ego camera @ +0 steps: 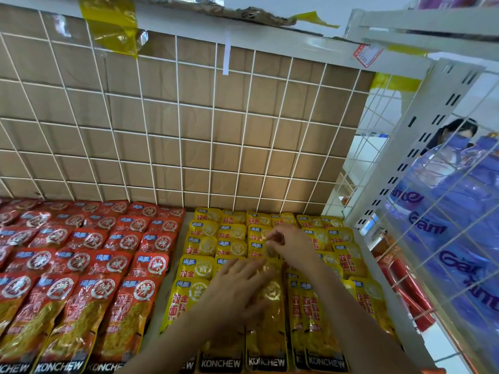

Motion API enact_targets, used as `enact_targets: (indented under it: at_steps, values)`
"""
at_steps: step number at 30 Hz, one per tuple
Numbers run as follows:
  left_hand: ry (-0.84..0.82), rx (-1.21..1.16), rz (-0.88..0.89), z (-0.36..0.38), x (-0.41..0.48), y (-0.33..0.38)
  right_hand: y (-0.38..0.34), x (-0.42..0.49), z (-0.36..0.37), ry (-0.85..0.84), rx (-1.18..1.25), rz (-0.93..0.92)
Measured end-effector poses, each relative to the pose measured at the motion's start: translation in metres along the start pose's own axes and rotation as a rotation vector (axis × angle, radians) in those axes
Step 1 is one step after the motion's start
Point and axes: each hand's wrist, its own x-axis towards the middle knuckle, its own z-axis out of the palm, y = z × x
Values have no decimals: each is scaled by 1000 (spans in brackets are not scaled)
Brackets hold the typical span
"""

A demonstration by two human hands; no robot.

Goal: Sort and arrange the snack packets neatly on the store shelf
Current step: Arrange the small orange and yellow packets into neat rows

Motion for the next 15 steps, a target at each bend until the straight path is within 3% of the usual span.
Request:
enact_targets:
  at_steps: [6, 15]
  values:
    - [109, -42, -271, -31, 32, -53, -3, 0, -2, -68, -21, 23]
    - [-7, -130, -265, -35, 58, -92, -8, 3, -5, -99, -32, 22]
